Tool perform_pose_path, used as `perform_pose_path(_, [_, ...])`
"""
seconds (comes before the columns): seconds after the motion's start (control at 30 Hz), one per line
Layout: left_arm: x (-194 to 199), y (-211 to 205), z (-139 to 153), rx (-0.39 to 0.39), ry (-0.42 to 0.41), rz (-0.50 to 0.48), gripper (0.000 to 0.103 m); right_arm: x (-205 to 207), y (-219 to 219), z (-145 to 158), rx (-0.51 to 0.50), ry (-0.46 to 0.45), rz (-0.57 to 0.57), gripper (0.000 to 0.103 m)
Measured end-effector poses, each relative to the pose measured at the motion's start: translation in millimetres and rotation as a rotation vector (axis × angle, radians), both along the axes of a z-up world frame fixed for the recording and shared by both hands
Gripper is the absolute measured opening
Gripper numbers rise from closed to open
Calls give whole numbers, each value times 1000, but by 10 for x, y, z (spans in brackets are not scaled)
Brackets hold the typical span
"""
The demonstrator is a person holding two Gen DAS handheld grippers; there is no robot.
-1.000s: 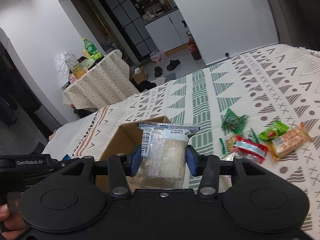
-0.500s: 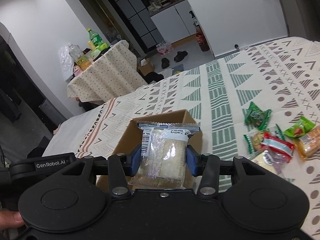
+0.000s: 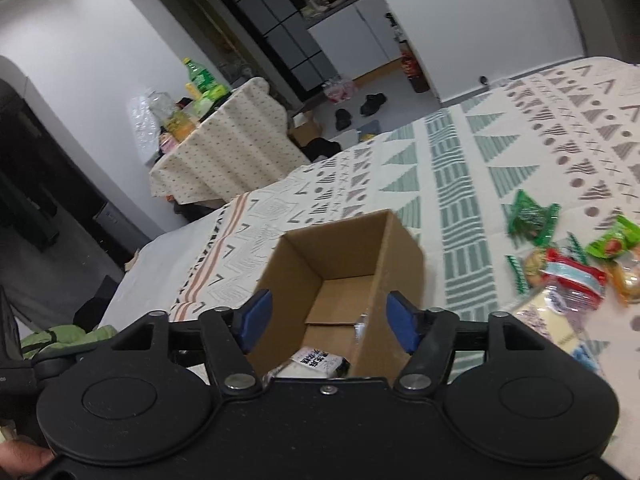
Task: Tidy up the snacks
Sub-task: 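Carry both snacks into the cardboard box and open both tools, then move both tools back over the remaining snacks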
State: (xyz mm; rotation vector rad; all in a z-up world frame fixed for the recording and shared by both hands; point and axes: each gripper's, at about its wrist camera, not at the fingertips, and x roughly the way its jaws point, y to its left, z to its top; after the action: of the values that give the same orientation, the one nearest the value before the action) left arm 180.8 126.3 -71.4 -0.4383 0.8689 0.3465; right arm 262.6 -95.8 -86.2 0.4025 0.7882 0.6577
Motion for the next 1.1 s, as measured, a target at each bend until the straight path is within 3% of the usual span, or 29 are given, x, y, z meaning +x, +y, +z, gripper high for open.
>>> perform_pose_path(0.17, [-53,-171,23,22,-1,-26,89,-58,-176,50,-25,-17,-28,78])
perform_pose_path(0.23, [-57,-236,29,31,-1,-36,95,-81,-255,64,-33,-17,-39,88])
perform_pose_path(0.4, [-90,-427,88,64,-17,-46,103,-136,-447,90,-60,-15,-53,95])
perform_pose_path(1.1, [-150,-1116,238,88,-32,-74,103,-224,-1271,139,-39,30,-94,103])
